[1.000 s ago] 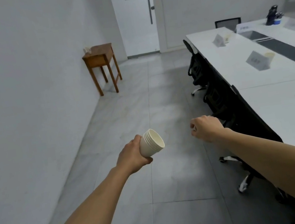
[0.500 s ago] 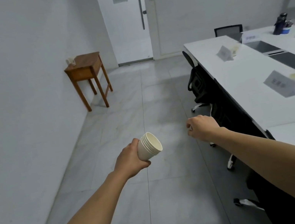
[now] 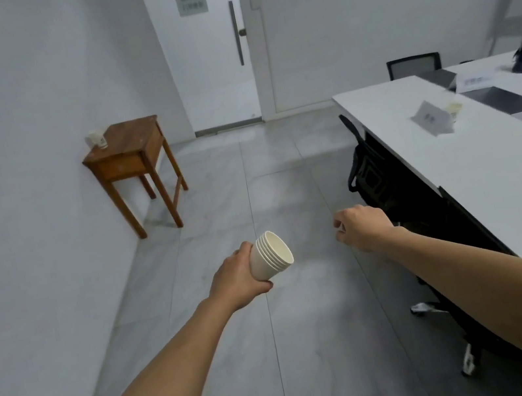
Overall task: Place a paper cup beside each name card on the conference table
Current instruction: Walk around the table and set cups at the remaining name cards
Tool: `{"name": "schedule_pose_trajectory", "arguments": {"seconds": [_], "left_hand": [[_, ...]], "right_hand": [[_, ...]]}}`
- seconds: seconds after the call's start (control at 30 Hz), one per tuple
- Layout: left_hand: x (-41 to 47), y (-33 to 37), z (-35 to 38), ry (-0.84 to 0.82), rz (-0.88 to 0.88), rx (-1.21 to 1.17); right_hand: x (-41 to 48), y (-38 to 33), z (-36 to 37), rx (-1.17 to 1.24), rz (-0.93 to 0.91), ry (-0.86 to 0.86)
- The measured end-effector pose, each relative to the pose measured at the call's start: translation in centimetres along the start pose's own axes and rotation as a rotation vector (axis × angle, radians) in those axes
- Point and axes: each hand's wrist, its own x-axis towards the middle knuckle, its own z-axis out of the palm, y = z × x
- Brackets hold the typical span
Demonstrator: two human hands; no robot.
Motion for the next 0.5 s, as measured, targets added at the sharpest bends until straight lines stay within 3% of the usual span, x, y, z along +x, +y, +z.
{"name": "schedule_pose_trajectory", "arguments": {"seconds": [0.5], "left_hand": [[36.2,-5.6,-2.7,-0.039,0.028,0.042]], "right_hand": [[35.3,4.1,-1.4,0.020,0.026,-0.017]]}}
